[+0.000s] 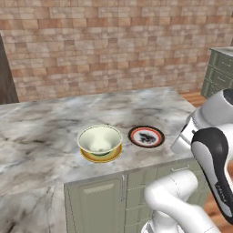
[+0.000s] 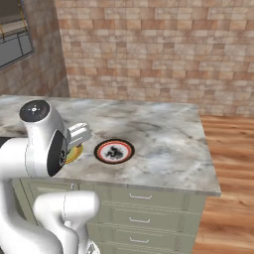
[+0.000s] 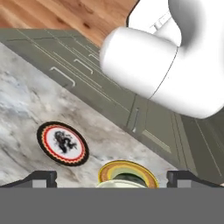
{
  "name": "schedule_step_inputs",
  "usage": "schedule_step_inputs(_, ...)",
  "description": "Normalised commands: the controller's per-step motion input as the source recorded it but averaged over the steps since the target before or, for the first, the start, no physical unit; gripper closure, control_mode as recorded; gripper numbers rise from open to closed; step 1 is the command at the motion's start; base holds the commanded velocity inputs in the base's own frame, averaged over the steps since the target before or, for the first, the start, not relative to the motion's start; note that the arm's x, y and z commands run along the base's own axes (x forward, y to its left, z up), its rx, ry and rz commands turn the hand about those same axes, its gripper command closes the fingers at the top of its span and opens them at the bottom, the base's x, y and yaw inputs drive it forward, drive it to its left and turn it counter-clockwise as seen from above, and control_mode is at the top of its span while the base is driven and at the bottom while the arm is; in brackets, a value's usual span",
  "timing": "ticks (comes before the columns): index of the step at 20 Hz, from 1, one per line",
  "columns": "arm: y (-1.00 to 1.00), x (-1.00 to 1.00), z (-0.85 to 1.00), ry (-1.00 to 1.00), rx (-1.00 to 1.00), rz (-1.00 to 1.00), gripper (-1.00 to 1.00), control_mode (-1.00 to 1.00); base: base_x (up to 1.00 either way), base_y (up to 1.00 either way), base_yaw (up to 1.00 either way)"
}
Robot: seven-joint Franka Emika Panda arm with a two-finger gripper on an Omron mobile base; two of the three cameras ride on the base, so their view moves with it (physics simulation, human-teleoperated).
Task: Move the bowls from the cabinet to the plates on the dining table.
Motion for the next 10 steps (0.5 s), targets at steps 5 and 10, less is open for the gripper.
schedule_step_inputs(5,0.0,-0.02,0.0,0.0,-0.03,0.03,-1.0,-1.0,0.0,0.0,0.0)
schedule_step_inputs(10,0.0,0.0,0.0,0.0,-0.01,0.01,-1.0,1.0,-0.05,0.0,0.02)
